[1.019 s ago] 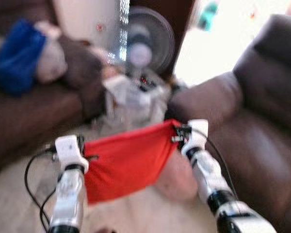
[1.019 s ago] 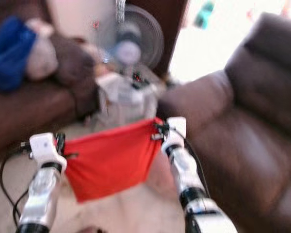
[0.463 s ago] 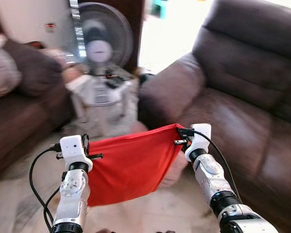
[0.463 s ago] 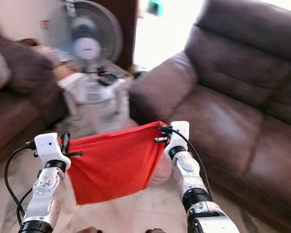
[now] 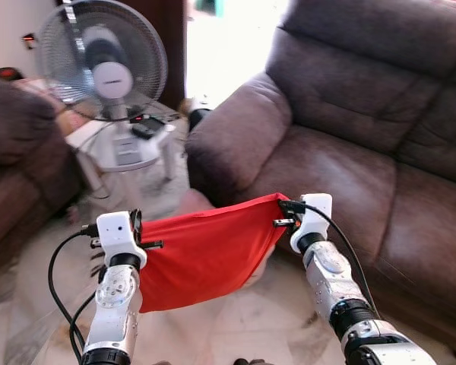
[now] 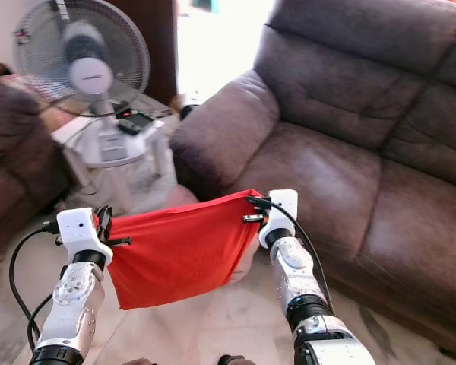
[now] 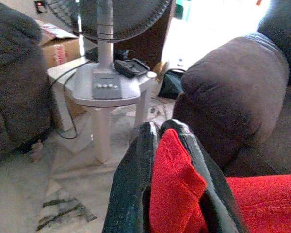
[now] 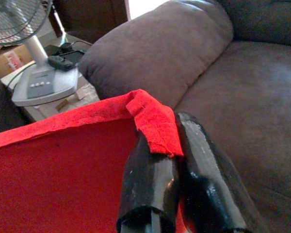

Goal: Move the pillow to the sofa from floor

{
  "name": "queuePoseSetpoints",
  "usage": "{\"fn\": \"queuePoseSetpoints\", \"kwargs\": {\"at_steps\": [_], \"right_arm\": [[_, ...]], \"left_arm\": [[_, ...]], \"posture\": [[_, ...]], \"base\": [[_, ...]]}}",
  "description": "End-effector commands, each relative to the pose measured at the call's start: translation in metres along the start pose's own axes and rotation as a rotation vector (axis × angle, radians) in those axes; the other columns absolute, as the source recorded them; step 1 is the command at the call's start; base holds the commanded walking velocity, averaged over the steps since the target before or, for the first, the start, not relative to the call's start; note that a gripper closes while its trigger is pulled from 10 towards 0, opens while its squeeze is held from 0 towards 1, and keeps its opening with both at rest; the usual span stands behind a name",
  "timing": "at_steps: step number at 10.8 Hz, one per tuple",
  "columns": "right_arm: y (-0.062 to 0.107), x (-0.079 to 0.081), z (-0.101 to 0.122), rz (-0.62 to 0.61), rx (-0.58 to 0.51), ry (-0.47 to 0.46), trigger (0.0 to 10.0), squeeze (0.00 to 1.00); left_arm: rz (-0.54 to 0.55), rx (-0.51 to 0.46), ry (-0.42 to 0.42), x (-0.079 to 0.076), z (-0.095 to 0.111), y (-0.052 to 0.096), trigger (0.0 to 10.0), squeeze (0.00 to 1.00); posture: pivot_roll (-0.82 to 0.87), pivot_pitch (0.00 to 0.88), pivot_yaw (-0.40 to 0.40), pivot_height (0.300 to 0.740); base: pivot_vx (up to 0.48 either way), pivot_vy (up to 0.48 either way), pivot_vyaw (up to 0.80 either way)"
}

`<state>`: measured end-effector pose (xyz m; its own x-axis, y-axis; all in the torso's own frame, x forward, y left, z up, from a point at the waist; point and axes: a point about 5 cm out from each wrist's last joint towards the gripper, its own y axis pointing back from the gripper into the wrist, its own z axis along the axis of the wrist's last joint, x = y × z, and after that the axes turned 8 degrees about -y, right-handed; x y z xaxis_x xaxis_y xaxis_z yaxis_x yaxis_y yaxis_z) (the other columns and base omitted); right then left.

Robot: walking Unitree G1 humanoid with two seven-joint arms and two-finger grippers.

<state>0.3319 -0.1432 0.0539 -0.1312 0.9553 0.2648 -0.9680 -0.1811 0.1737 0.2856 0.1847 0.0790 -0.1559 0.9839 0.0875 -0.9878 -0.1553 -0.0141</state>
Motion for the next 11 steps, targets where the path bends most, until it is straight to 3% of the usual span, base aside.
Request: {"fn": "queuePoseSetpoints", "kwargs": {"at_steps": [1,6,9,11], "right_arm": [[0.0002,-0.0202,0.0185,-0.089,-0.074,0.000,10.0,0.00],[0.0012,-0.0211,0.0173,-0.104,-0.080,0.005,10.0,0.00],[0.0008,-0.0187,0.0170,-0.090,-0.081,0.000,10.0,0.00],[0.0013,-0.0194,0.0168,-0.101,-0.086,0.000,10.0,0.00]], "left_arm": [[0.035,-0.035,-0.020,0.0100,0.0061,-0.0033,10.0,0.00],[0.013,-0.030,-0.060,0.0076,0.0039,-0.0034,10.0,0.00],[0.005,-0.039,-0.073,0.0108,0.0049,-0.0029,10.0,0.00],[0.000,-0.043,-0.077,0.0112,0.0057,-0.0034,10.0,0.00]], "posture": [[0.13,0.051,-0.104,0.740],[0.14,0.064,-0.110,0.740],[0.14,0.070,-0.110,0.740],[0.14,0.070,-0.111,0.740]], "base": [[0.000,0.000,-0.71],[0.000,-0.198,0.00],[0.000,-0.256,-0.68],[0.000,-0.261,0.00]]}}
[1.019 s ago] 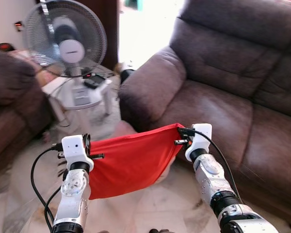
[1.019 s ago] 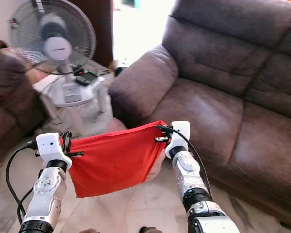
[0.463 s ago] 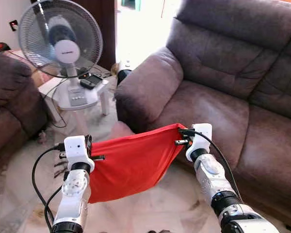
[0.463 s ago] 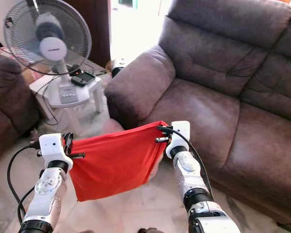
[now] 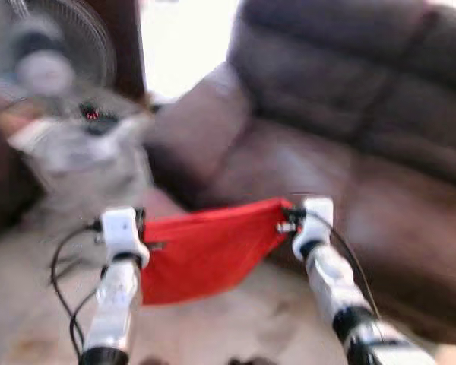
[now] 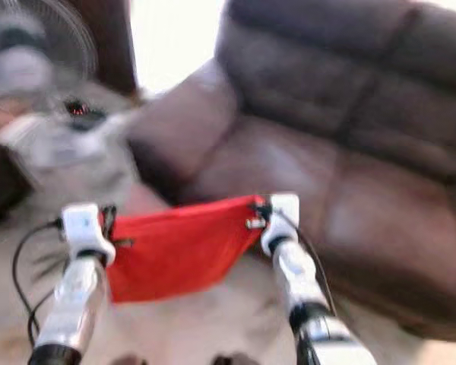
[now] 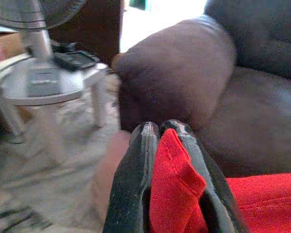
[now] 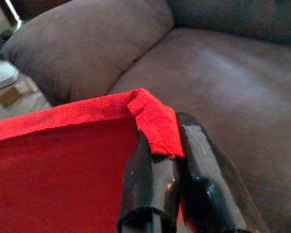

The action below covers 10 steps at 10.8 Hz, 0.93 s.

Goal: Move the pillow to the sofa from floor

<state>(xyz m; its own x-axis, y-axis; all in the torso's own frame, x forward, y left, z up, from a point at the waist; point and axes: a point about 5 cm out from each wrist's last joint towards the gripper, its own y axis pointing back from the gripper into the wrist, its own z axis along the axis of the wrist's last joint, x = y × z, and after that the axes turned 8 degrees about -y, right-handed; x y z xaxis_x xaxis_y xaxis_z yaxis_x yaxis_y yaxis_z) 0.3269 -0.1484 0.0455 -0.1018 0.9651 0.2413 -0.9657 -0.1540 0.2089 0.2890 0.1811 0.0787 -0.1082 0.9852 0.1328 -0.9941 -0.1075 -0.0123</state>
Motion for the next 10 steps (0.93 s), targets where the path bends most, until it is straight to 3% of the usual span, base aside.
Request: {"fn": "queuePoseSetpoints", "kwargs": {"at_steps": [1,2,6,10], "right_arm": [[-0.0028,-0.0152,0.0242,-0.081,-0.107,-0.016,10.0,0.00],[-0.0027,-0.0161,0.0241,-0.086,-0.107,-0.027,10.0,0.00],[-0.0029,-0.0158,0.0234,-0.087,-0.104,-0.021,10.0,0.00],[-0.0016,-0.0180,0.0227,-0.100,-0.109,-0.015,10.0,0.00]], "left_arm": [[0.044,-0.038,-0.031,0.0148,0.0051,0.0000,10.0,0.00],[0.038,-0.038,-0.030,0.0138,0.0052,0.0000,10.0,0.00],[0.027,-0.037,-0.028,0.0123,0.0047,-0.0005,10.0,0.00],[0.015,-0.036,-0.023,0.0089,0.0041,-0.0001,10.0,0.00]], "posture": [[0.14,0.070,-0.112,0.740],[0.14,0.069,-0.111,0.740],[0.14,0.069,-0.111,0.740],[0.14,0.067,-0.111,0.740]], "base": [[0.000,-0.262,0.00],[0.000,-0.262,0.00],[0.000,-0.127,-0.65],[0.000,0.000,0.00]]}}
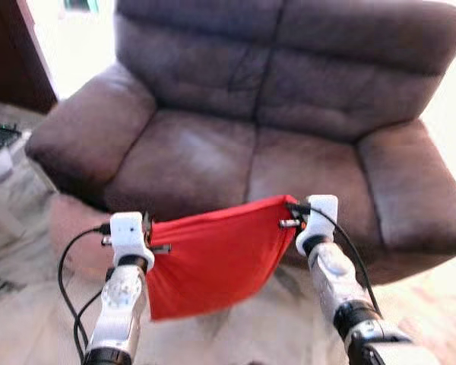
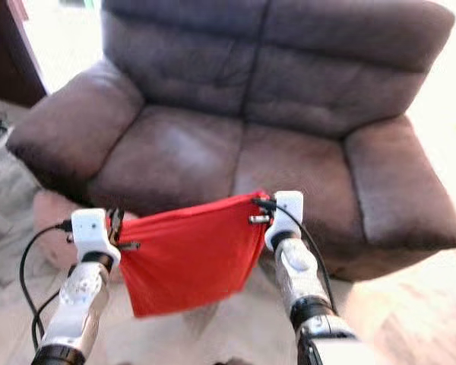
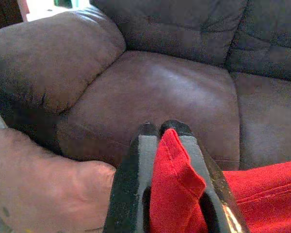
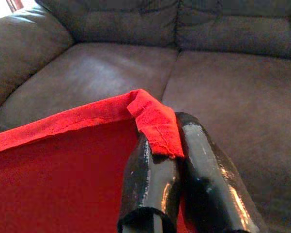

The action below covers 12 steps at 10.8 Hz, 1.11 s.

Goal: Move the pillow to the sofa from floor

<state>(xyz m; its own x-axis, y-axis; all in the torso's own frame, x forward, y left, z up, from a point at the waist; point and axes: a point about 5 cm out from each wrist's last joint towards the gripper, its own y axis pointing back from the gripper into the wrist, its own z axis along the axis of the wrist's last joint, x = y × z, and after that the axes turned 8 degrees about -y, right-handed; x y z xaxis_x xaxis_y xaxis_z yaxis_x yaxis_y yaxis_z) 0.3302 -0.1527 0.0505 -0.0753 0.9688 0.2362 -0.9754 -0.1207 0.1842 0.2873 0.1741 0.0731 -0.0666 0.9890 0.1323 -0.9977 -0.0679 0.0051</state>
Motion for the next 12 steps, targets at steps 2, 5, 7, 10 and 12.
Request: {"fn": "queuePoseSetpoints", "kwargs": {"at_steps": [2,5,7,10,12], "right_arm": [[-0.001,-0.016,0.017,-0.081,-0.077,-0.020,10.0,0.00],[0.002,-0.015,0.011,-0.079,-0.076,-0.019,10.0,0.00],[0.012,-0.019,-0.010,-0.109,-0.026,-0.010,10.0,0.00],[0.023,-0.018,-0.031,-0.127,0.025,-0.013,10.0,0.00],[0.025,-0.018,-0.034,-0.142,0.025,-0.019,10.0,0.00]], "left_arm": [[0.055,-0.048,-0.026,0.017,0.009,-0.003,10.0,0.00],[0.019,-0.051,-0.062,0.014,0.009,-0.006,10.0,0.00],[-0.001,-0.074,-0.105,0.014,0.015,-0.014,10.0,0.00],[-0.012,-0.084,-0.111,0.012,0.021,-0.025,10.0,0.00],[-0.016,-0.075,-0.103,0.009,0.019,-0.027,10.0,0.00]], "posture": [[0.13,0.057,-0.109,0.740],[0.14,0.035,-0.097,0.740],[0.14,0.024,-0.094,0.740],[0.14,0.033,-0.091,0.740],[0.13,0.041,-0.086,0.740]], "base": [[0.000,0.000,0.00],[0.000,0.000,-0.40],[0.000,0.000,0.00],[0.000,0.000,0.00],[0.000,0.000,0.00]]}}
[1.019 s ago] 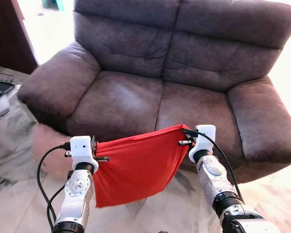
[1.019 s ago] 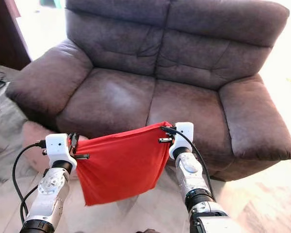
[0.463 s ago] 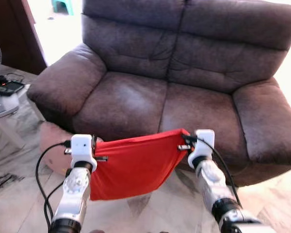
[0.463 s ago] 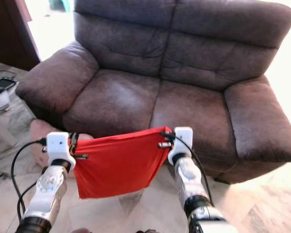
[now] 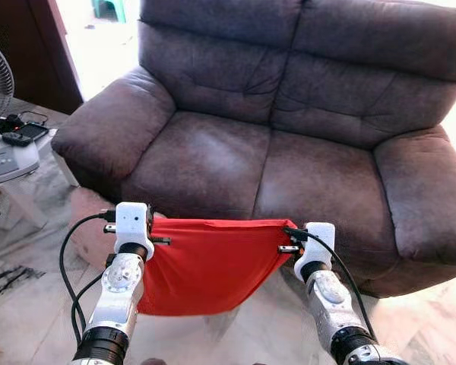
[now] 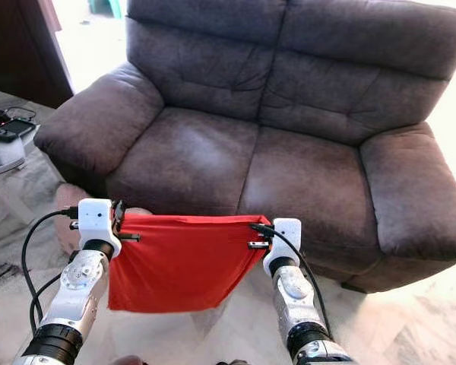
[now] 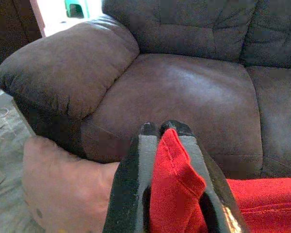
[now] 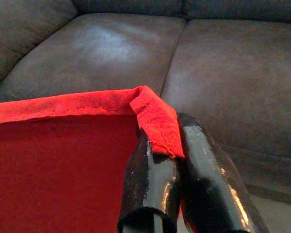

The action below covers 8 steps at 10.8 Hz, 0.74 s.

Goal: Move the pillow to the sofa from floor

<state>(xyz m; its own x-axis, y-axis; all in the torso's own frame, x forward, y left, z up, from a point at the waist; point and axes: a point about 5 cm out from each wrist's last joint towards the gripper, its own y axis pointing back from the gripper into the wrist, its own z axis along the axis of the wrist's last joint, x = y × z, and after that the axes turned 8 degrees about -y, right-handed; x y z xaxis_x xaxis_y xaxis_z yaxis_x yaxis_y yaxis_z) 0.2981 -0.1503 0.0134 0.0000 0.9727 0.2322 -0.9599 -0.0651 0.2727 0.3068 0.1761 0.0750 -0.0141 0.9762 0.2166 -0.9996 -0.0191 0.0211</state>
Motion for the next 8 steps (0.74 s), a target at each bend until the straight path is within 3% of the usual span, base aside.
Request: {"fn": "queuePoseSetpoints", "kwargs": {"at_steps": [1,5,8], "right_arm": [[0.000,-0.013,0.009,-0.067,-0.052,-0.011,10.0,0.00],[0.002,-0.021,0.003,-0.101,-0.005,-0.006,10.0,0.00],[0.014,-0.022,-0.024,-0.097,0.109,0.009,10.0,0.00]], "left_arm": [[0.038,-0.074,-0.018,0.010,0.014,-0.007,10.0,0.00],[-0.027,0.035,-0.065,0.000,-0.012,0.001,10.0,0.00],[-0.047,0.022,-0.057,-0.007,-0.008,-0.003,10.0,0.00]], "posture": [[0.13,0.042,-0.087,0.740],[0.13,0.041,-0.084,0.740],[0.14,0.037,-0.083,0.740]], "base": [[0.000,0.000,0.00],[0.000,0.000,0.00],[0.000,0.000,0.00]]}}
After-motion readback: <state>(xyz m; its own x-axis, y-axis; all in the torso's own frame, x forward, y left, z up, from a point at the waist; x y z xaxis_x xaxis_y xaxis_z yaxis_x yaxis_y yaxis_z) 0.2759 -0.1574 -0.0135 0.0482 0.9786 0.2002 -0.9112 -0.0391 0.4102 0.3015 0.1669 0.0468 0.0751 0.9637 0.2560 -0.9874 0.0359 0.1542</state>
